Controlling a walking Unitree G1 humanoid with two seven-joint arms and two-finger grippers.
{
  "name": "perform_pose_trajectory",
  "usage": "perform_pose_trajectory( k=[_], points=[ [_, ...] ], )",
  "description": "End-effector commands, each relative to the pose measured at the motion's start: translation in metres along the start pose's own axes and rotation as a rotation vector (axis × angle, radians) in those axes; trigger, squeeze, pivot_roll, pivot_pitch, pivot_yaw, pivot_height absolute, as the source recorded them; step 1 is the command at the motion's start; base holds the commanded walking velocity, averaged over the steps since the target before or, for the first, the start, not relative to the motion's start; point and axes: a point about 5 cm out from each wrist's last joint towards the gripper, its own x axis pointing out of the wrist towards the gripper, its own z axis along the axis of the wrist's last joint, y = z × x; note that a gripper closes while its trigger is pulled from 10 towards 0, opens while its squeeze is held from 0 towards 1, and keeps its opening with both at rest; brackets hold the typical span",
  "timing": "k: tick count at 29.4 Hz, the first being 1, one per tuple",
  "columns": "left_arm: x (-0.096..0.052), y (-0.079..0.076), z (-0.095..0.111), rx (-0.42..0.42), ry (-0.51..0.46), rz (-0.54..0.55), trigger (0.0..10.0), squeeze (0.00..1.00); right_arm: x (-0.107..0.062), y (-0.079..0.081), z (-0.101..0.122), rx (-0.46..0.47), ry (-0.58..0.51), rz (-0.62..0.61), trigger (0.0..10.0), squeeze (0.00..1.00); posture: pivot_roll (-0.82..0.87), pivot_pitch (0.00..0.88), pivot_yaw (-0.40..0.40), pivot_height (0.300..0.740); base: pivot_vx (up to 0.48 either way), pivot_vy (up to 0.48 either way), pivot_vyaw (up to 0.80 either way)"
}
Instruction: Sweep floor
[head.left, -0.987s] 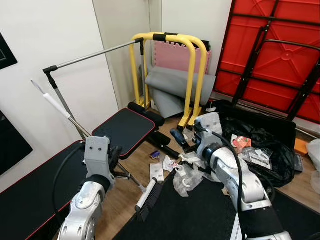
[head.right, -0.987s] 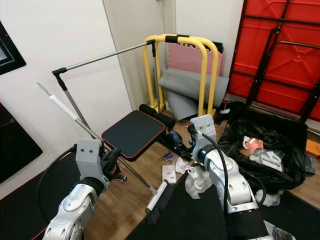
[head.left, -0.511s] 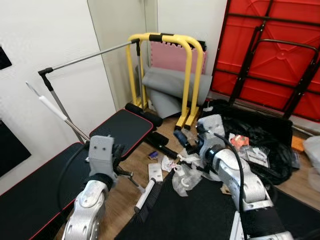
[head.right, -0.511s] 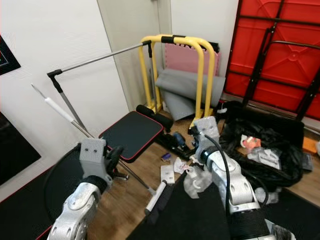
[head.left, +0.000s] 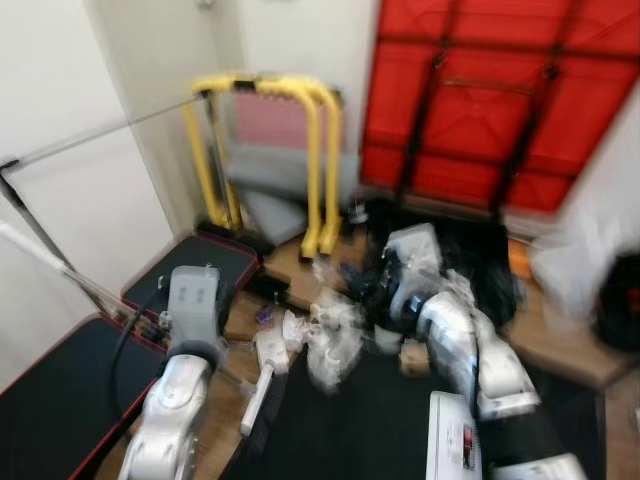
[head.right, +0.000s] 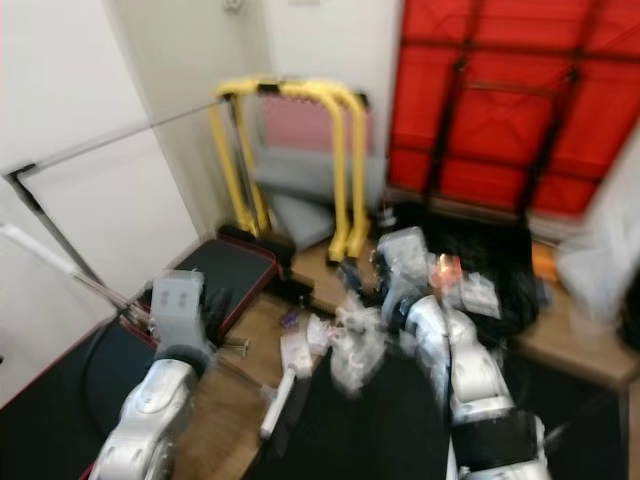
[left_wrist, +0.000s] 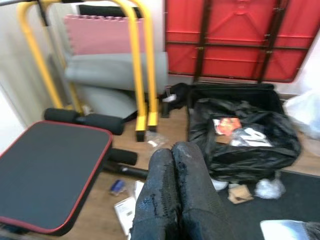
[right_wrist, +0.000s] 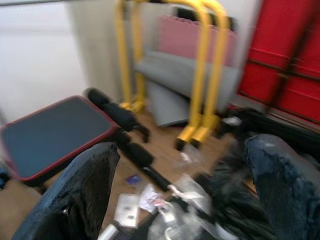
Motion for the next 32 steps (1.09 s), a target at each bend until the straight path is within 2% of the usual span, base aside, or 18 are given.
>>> perform_pose_trajectory(
  k=[1,5,13,18,32],
  points=[
    [-0.0015,0.0087,-0.0025,0.008,0.005,0.046,10.0,0.0,0.003,0.0076,0.0052,-0.003,-0.027,0.028,10.0,0.0,-0.15,0.0,-0.018,0.74,0.0,0.0,-0.8],
    [-0.0015,0.0113,-0.001,-0.002,-0.008,0.066,10.0,0.0,0.0039,0.0076,0.0071,-0.02,-0.039,0.028,10.0,0.0,-0.15,0.0,-0.018,0.74,0.0,0.0,-0.8],
    [-0.001,0.0109,0.0011,-0.013,-0.018,0.055,10.0,0.0,0.0054,0.0076,0.0099,-0.039,-0.056,0.024,10.0,0.0,-0.15,0.0,-0.018,0.74,0.0,0.0,0.0],
    [-0.0007,0.0107,0.0013,-0.017,-0.023,0.051,10.0,0.0,0.006,0.0091,0.0094,-0.035,-0.055,0.037,10.0,0.0,-0.15,0.0,-0.015,0.74,0.343,0.0,-0.8],
    [-0.0047,0.0137,-0.0016,-0.039,-0.016,0.063,10.0,0.0,0.0055,0.0139,0.012,-0.047,-0.087,0.084,10.0,0.0,-0.14,0.0,-0.011,0.74,0.36,0.0,-0.09]
  ],
)
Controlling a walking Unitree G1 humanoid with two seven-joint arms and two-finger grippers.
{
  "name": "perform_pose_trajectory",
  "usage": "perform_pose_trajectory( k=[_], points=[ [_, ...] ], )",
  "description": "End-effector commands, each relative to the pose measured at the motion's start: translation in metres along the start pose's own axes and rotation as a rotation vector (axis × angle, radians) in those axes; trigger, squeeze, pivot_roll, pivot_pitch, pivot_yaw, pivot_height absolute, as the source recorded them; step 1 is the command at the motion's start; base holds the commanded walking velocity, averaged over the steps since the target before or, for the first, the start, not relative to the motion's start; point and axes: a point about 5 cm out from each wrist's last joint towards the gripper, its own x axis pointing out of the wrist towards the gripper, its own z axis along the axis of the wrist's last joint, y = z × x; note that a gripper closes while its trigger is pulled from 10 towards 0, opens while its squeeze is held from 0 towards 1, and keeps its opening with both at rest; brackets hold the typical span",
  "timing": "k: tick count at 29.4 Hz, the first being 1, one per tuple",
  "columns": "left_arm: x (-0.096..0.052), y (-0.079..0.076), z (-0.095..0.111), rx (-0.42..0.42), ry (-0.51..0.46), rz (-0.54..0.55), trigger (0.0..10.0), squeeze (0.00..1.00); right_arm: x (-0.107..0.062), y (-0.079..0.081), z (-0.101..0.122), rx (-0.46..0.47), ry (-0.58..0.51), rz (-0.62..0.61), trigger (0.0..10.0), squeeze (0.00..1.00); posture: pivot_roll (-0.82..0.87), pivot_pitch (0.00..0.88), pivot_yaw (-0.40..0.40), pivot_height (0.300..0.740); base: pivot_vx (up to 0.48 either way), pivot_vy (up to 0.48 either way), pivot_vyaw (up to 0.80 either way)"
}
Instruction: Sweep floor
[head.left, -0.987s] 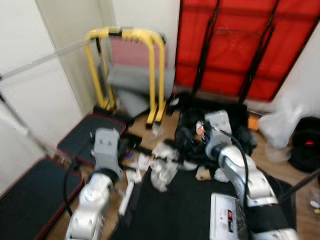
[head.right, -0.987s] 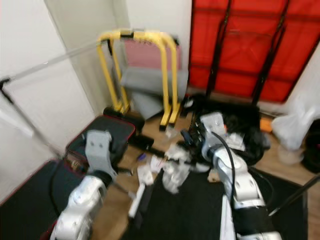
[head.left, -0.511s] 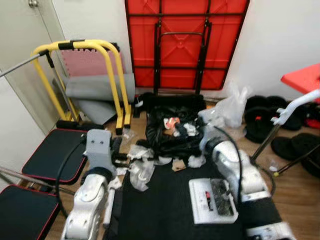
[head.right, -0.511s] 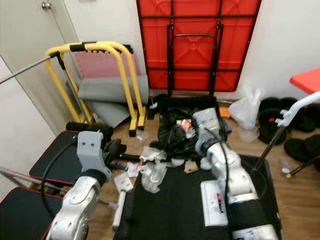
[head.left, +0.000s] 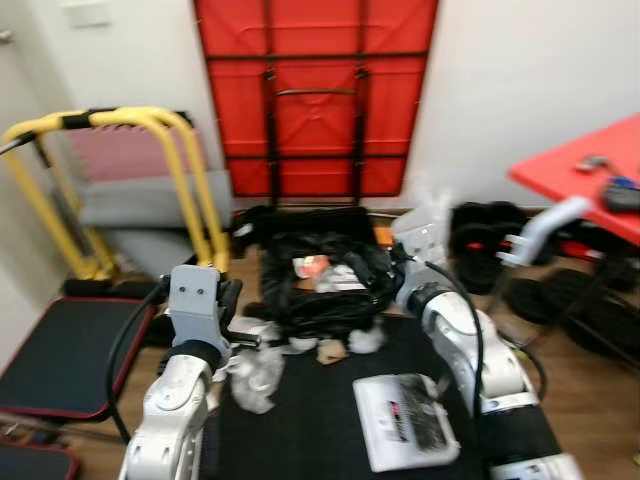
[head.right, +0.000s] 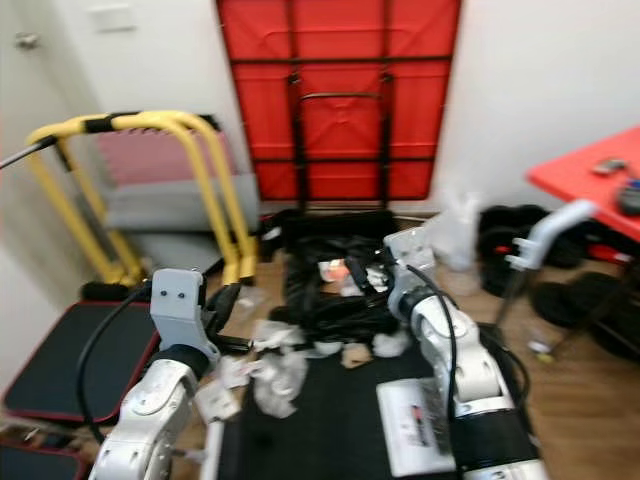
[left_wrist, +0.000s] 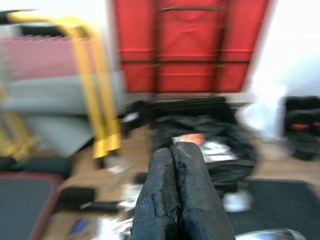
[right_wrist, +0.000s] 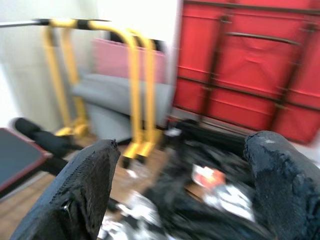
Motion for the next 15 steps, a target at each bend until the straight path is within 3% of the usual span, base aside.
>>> perform_pose_trajectory(
  k=[1,10,15],
  points=[
    [0.0008,0.0014,0.0007,-0.003,-0.004,0.008,10.0,0.0,0.0,0.0059,0.0014,-0.016,-0.019,0.045,10.0,0.0,-0.14,0.0,-0.011,0.74,0.349,0.0,0.0],
    [0.0005,0.0018,0.0001,-0.009,-0.002,0.011,10.0,0.0,-0.0001,0.0119,0.0028,-0.056,-0.029,0.096,10.0,0.0,-0.14,0.0,-0.01,0.74,0.343,0.0,0.0],
    [0.0003,-0.0012,-0.0022,-0.026,0.012,-0.011,10.0,0.0,-0.0003,0.0114,0.0017,-0.06,-0.018,0.102,10.0,0.0,-0.14,0.0,-0.012,0.74,0.0,0.0,0.0]
  ],
)
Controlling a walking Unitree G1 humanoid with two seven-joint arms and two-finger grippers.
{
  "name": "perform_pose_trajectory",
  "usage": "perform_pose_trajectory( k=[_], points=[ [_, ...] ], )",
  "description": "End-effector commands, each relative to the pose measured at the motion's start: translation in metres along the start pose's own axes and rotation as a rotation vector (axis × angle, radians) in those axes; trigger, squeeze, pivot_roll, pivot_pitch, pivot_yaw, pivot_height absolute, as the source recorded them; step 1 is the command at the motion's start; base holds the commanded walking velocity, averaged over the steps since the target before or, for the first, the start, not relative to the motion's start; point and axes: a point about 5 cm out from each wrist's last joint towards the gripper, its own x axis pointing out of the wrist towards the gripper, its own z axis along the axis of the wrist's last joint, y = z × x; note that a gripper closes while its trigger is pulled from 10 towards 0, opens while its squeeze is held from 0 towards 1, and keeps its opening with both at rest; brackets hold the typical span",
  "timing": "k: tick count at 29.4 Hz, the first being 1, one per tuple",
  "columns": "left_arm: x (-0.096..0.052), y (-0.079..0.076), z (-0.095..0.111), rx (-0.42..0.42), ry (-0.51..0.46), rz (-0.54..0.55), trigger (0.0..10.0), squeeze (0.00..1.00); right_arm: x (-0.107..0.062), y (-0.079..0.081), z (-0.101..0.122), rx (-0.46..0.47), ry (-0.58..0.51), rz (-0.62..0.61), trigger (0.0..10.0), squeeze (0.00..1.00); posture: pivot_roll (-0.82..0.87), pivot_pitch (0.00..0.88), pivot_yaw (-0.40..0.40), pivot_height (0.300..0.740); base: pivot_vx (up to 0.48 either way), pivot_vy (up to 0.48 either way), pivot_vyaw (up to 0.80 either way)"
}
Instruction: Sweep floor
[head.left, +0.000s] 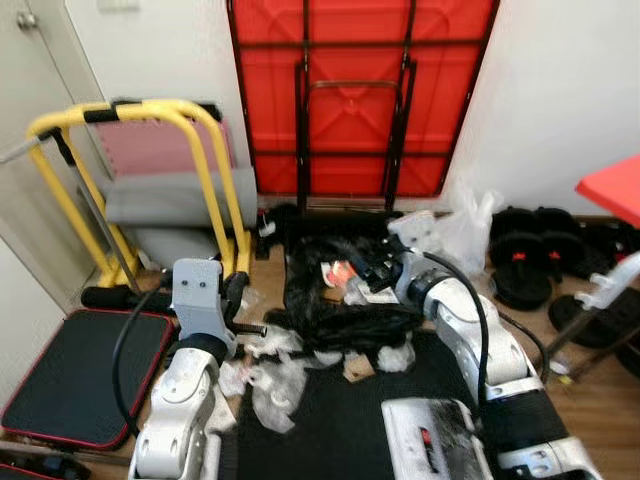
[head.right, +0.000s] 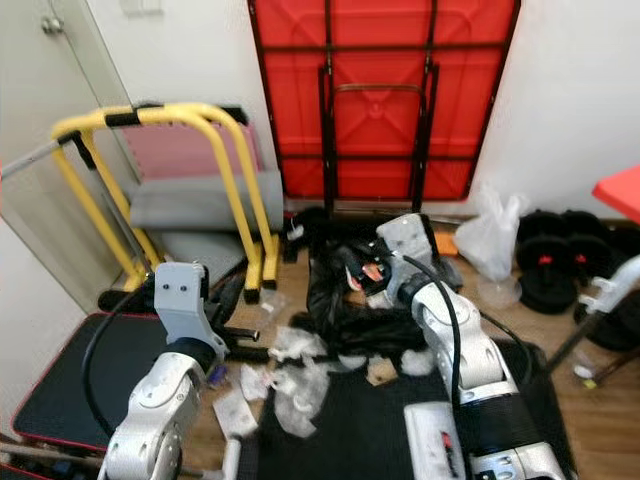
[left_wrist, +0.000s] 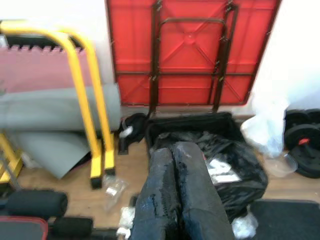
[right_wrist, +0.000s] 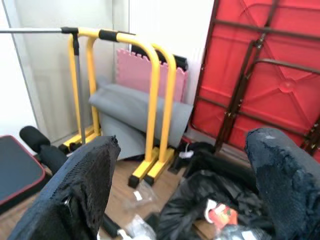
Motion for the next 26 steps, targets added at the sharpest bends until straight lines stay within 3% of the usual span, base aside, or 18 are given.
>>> perform_pose_trajectory(
  k=[1,9,26],
  points=[
    [0.0007,0.0006,-0.0017,-0.011,0.011,-0.003,10.0,0.0,-0.0005,-0.0011,-0.0016,-0.017,0.014,0.004,10.0,0.0,-0.14,0.0,-0.012,0.74,0.0,0.0,0.0],
    [-0.0003,-0.0022,-0.0023,-0.009,0.015,-0.032,10.0,0.0,-0.0002,-0.0019,-0.0031,-0.023,0.024,0.003,10.0,0.0,-0.14,0.0,-0.014,0.74,0.0,0.0,0.0],
    [-0.0011,-0.0031,-0.0012,-0.012,0.011,-0.047,10.0,0.0,0.0009,-0.0037,-0.0023,-0.019,0.027,-0.015,10.0,0.0,-0.14,0.0,-0.012,0.74,0.0,-0.333,0.0]
  ],
)
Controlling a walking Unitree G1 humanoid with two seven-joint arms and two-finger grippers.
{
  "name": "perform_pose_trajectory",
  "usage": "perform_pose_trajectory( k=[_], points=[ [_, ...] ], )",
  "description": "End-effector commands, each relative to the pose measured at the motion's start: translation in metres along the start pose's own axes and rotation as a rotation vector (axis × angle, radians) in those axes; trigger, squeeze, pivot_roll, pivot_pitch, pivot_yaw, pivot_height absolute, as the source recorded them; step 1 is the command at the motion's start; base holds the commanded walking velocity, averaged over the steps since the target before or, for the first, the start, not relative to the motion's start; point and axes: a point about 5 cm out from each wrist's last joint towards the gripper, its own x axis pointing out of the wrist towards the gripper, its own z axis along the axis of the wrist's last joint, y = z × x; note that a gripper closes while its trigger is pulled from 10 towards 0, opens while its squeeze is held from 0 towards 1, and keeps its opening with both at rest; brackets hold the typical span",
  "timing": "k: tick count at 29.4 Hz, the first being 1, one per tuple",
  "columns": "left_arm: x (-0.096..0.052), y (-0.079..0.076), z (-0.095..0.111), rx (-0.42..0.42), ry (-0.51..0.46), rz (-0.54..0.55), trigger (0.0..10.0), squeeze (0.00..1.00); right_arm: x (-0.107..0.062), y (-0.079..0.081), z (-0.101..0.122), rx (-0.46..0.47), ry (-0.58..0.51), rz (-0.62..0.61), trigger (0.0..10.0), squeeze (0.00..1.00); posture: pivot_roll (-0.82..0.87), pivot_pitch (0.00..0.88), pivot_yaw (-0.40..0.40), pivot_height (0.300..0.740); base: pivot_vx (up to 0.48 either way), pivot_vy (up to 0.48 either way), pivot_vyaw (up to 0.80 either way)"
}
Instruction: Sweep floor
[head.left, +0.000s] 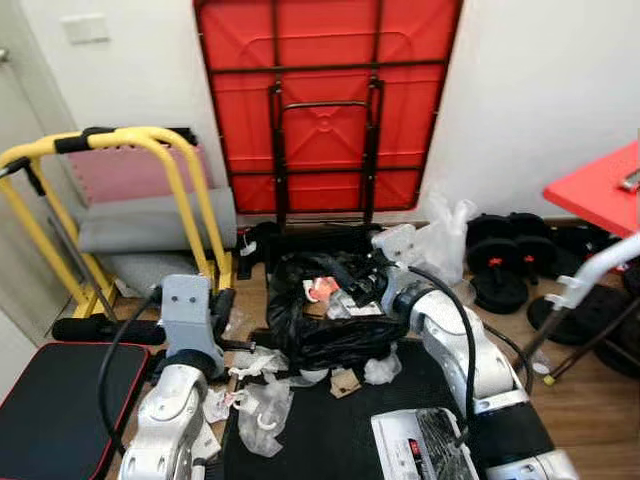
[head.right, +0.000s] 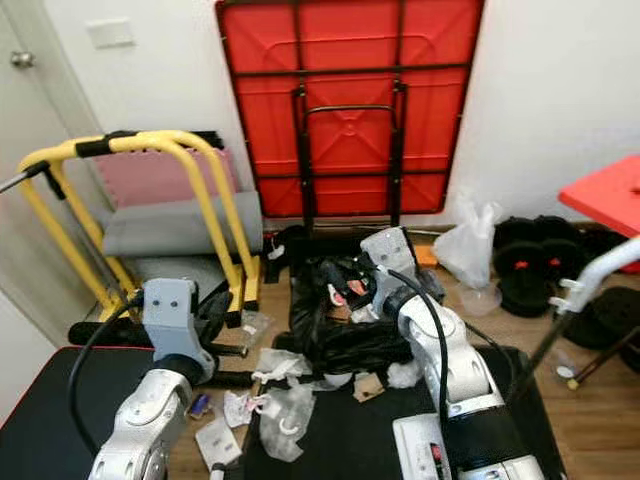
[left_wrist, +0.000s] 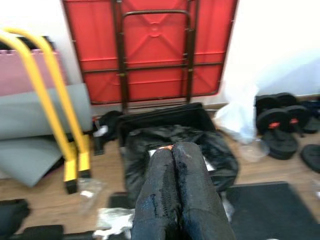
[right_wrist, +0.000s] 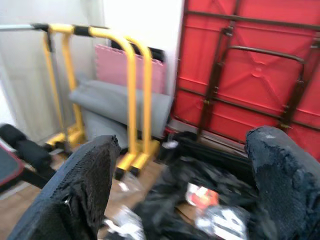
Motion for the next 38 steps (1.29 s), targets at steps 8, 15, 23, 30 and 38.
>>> perform_pose_trajectory(
  k=[8,15,23,30,38],
  points=[
    [-0.002,0.005,-0.001,-0.005,0.008,0.009,10.0,0.0,0.002,0.002,0.001,-0.003,0.005,-0.003,10.0,0.0,-0.14,0.0,-0.013,0.74,0.0,-0.367,0.0],
    [-0.001,0.004,-0.001,-0.008,0.007,0.007,10.0,0.0,0.003,0.001,0.002,-0.011,-0.005,-0.006,10.0,0.0,-0.14,0.0,-0.014,0.74,0.0,-0.368,0.0],
    [-0.001,0.004,0.0,-0.012,0.006,0.004,10.0,0.0,0.003,0.0,0.005,-0.022,-0.015,-0.014,10.0,0.0,-0.15,0.0,-0.015,0.74,0.0,-0.367,0.0],
    [-0.001,0.005,-0.001,-0.014,0.007,0.009,10.0,0.0,0.005,0.002,0.01,-0.017,-0.042,-0.018,10.0,0.0,-0.15,0.0,-0.015,0.74,0.0,-0.344,0.0],
    [0.001,0.01,-0.003,-0.028,0.026,0.049,10.0,0.0,0.01,0.003,0.018,0.018,-0.052,-0.016,10.0,0.0,-0.14,0.0,-0.014,0.74,0.0,-0.031,0.0]
  ],
)
